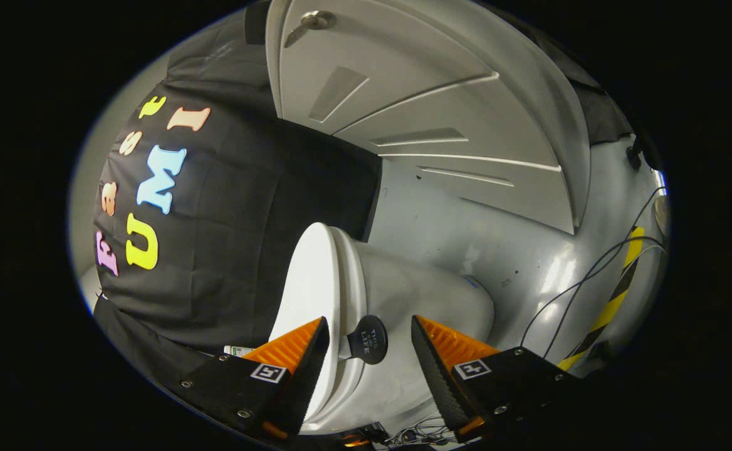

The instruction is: Open the toilet lid.

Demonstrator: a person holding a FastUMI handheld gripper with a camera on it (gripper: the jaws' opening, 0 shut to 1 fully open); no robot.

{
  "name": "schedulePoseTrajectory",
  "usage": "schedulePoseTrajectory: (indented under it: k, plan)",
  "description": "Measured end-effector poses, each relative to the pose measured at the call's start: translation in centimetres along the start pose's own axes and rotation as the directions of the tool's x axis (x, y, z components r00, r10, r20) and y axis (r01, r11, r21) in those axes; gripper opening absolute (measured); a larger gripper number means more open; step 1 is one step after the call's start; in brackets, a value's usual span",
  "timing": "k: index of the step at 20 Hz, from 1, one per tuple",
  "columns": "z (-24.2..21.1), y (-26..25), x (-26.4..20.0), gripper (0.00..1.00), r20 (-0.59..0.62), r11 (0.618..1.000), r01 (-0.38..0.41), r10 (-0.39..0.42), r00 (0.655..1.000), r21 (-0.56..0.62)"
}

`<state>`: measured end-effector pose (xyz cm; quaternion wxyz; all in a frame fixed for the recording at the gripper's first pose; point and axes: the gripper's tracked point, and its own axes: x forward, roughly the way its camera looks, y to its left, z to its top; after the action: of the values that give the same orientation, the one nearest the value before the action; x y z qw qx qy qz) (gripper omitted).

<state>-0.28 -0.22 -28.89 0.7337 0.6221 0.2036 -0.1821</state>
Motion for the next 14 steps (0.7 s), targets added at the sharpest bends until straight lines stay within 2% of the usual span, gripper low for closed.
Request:
schedulePoseTrajectory:
  k: [5,8,13,14]
  plan:
    - [0.5,1.5,1.0,0.67,-0.006,1.0,-0.031,0.031,1.0,0.002]
    - [0.5,1.1,1.4,0.5,-0.015,1.0,-0.027,0.027,1.0,-0.002]
    - [0.6,0.7,1.6,0.34,-0.026,1.0,-0.008,0.007,1.0,-0.013]
    - [0.6,0.8,1.5,0.26,-0.029,1.0,-0.012,0.012,1.0,-0.004]
